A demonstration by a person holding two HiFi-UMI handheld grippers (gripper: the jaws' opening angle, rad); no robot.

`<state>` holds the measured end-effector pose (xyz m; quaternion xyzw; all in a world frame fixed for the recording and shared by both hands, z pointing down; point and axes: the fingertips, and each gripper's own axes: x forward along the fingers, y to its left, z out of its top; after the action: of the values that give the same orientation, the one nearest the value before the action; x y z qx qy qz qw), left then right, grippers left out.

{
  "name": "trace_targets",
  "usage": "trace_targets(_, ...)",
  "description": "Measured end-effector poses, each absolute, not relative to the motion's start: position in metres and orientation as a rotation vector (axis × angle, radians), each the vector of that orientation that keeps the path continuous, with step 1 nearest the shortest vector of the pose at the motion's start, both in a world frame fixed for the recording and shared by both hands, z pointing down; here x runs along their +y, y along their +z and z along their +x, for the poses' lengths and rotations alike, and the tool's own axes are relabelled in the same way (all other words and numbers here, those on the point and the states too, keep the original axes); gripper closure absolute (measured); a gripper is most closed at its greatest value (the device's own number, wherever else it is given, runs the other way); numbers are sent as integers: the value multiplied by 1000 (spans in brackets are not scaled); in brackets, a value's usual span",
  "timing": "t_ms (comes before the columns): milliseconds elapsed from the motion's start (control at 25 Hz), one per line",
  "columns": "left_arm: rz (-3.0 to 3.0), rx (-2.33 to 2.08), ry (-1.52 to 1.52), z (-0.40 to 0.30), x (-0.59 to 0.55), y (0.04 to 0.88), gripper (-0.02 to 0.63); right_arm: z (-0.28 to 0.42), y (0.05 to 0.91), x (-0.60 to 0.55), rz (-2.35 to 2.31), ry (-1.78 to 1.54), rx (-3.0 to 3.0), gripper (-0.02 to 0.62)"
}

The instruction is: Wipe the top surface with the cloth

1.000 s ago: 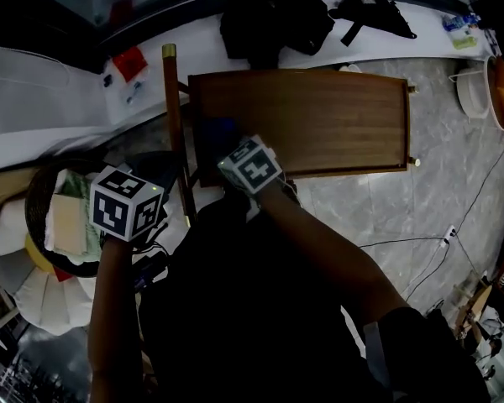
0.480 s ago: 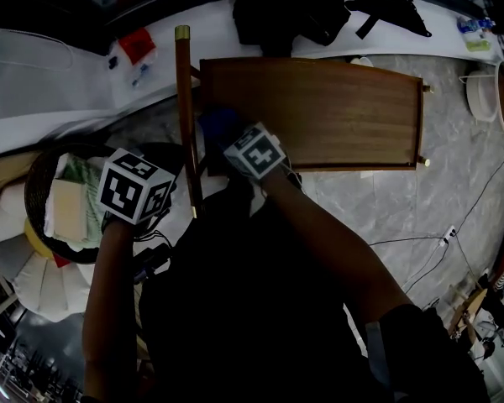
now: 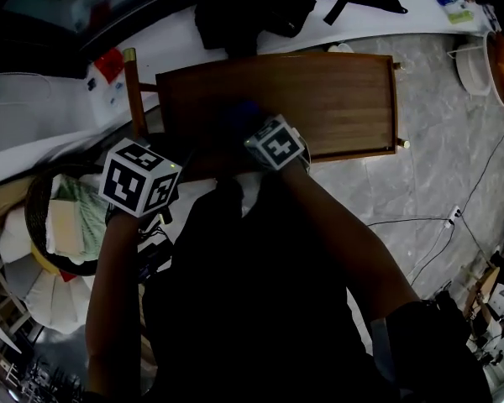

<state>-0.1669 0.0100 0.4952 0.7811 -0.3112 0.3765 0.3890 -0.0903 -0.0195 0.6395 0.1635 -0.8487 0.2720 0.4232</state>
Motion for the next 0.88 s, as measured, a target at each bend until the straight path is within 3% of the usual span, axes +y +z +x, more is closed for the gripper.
trace_targets(480,2068,-634,931,-10,-35,496,598,108,635,-75,645,721,-2013,534)
trace_targets(880,2110,-588,906,51,-57,493,598,244,622,-120,832,571,-1828,534)
